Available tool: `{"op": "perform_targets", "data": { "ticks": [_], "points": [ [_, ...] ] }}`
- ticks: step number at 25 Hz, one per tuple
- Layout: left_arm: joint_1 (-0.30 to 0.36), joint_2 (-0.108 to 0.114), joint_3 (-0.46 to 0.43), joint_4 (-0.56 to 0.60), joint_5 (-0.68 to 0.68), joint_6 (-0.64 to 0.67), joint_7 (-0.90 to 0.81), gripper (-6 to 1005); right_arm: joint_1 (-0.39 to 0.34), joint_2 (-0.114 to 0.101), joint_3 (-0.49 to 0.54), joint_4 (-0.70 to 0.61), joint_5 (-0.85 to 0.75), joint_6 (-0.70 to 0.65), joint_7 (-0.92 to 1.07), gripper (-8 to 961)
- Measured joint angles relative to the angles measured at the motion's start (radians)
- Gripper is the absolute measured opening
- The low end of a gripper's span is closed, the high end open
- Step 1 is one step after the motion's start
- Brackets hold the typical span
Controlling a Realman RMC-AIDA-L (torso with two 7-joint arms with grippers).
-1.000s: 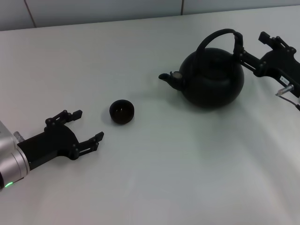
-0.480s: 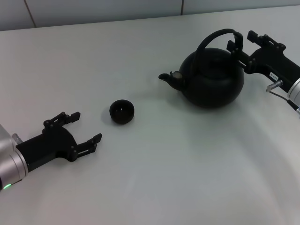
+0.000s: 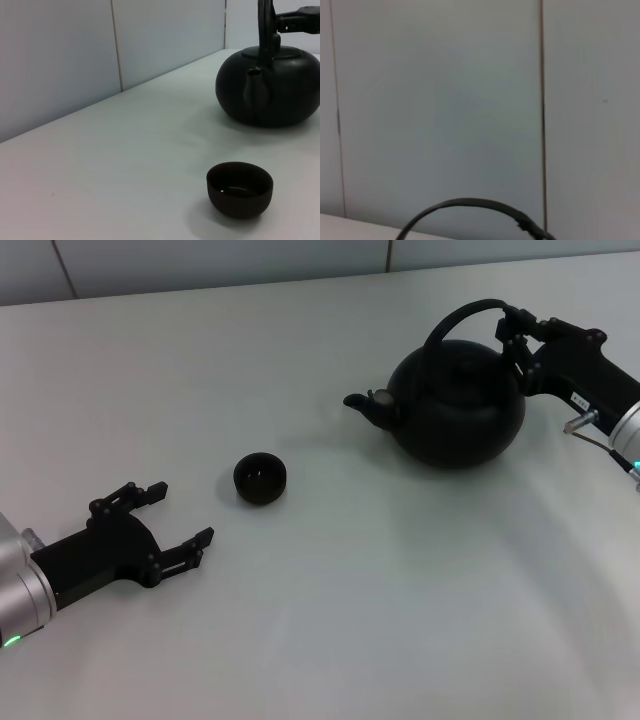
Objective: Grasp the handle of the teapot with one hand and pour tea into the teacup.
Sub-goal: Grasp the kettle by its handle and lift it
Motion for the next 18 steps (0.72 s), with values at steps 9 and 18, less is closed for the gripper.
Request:
{"op": "perform_targets", "data": {
  "ticks": [9, 18],
  "points": [
    [0.008, 0.001, 0.000, 0.006, 0.000, 0.004, -0.004, 843, 0.009, 0.000, 0.002, 0.023, 0.000, -0.024, -0.060, 117],
    [0.018, 0.001, 0.000, 0.013, 0.000, 0.024, -0.003, 843, 0.018, -0.002, 0.002, 0.018, 0.011, -0.098, -0.059, 80]
  ]
}}
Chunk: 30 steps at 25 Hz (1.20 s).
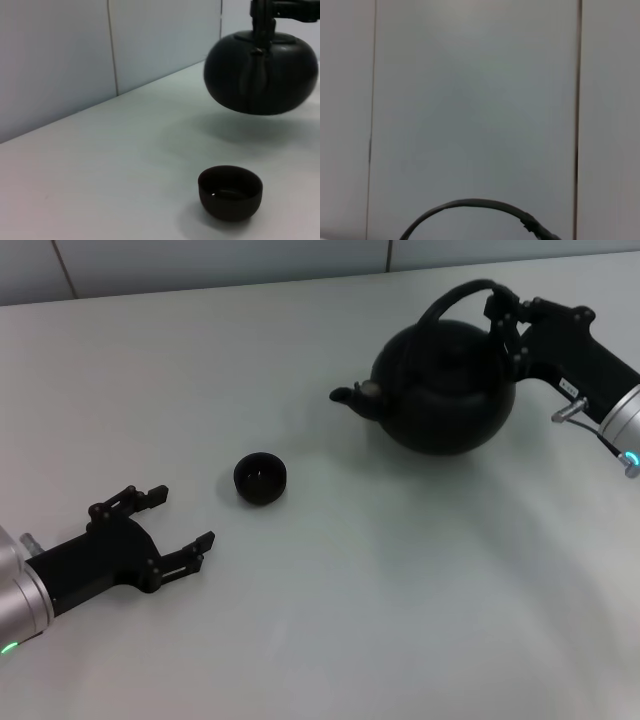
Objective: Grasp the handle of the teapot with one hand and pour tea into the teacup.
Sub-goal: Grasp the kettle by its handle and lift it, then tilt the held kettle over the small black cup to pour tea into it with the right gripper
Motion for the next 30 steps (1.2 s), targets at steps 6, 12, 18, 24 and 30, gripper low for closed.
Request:
{"op": "perform_targets", "data": {
  "ticks": [6, 12, 18, 24, 30],
  "points": [
    [0.001, 0.000, 0.000, 0.012, 0.000, 0.006, -0.002, 843, 0.029, -0.002, -0.014, -0.033, -0.001, -0.026, -0.010, 80],
    [0.002, 0.000, 0.000, 0.014, 0.000, 0.009, -0.002, 843, 0.067, -0.002, -0.098, -0.061, -0.002, -0.027, -0.060, 79],
    [0.002, 0.000, 0.000, 0.019, 0.000, 0.013, -0.004, 843, 0.095, 0.000, -0.152, -0.093, -0.002, -0.017, -0.061, 79],
    [0.002, 0.000, 0.000, 0.020, 0.000, 0.013, -0.005, 843, 0.130, 0.000, -0.188, -0.112, -0.003, 0.022, -0.067, 79],
    [0.000, 0.000, 0.000, 0.020, 0.000, 0.013, -0.005, 843, 0.160, 0.003, -0.220, -0.111, -0.004, 0.079, -0.112, 79]
  ]
}}
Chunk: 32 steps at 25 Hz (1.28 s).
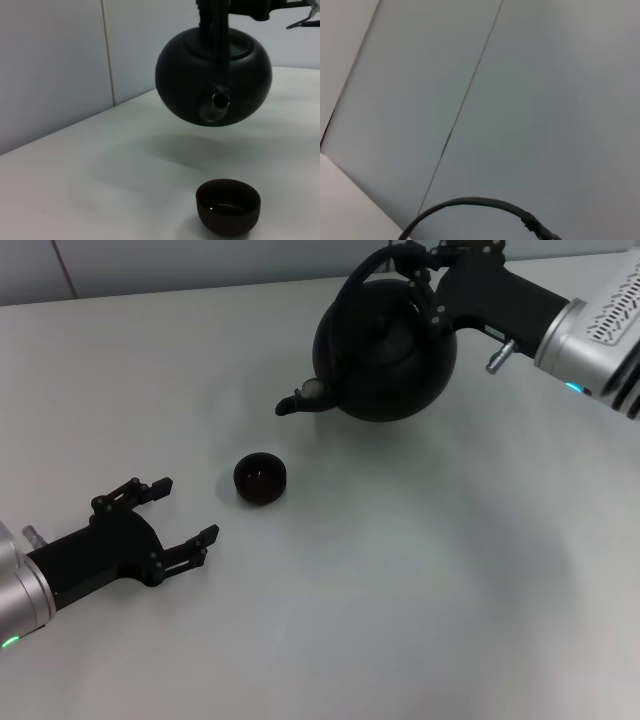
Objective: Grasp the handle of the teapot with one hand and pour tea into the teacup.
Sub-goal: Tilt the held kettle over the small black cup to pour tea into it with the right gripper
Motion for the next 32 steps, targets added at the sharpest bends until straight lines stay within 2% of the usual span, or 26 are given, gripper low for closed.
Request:
{"op": "perform_targets", "data": {
  "ticks": [11, 32],
  "points": [
    [-0.005, 0.000, 0.000, 0.000, 0.000, 0.000, 0.000, 843, 0.018, 0.000, -0.095, -0.022, -0.002, 0.038, -0.003, 80],
    [-0.006, 0.000, 0.002, 0.001, 0.000, 0.000, 0.000, 843, 0.022, 0.002, -0.182, -0.063, 0.001, 0.048, -0.015, 80]
  ]
}}
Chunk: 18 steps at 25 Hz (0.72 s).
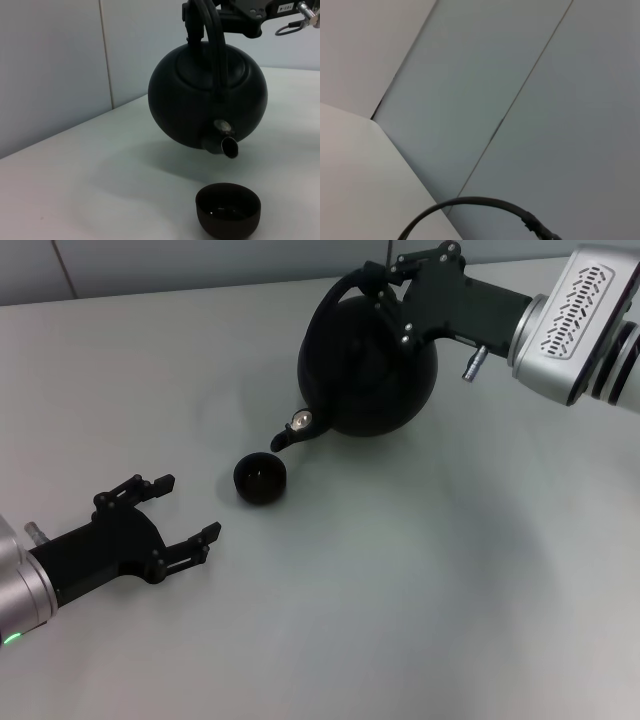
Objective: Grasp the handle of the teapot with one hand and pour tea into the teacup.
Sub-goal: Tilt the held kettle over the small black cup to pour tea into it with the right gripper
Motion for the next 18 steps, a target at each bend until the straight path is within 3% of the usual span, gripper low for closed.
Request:
{"op": "perform_targets", "data": {
  "ticks": [18],
  "points": [
    [-0.005, 0.002, -0.002, 0.002, 0.020, 0.001, -0.014, 842, 0.008, 0.003, -0.038, -0.002, 0.004, 0.000, -0.029, 80]
  ]
}}
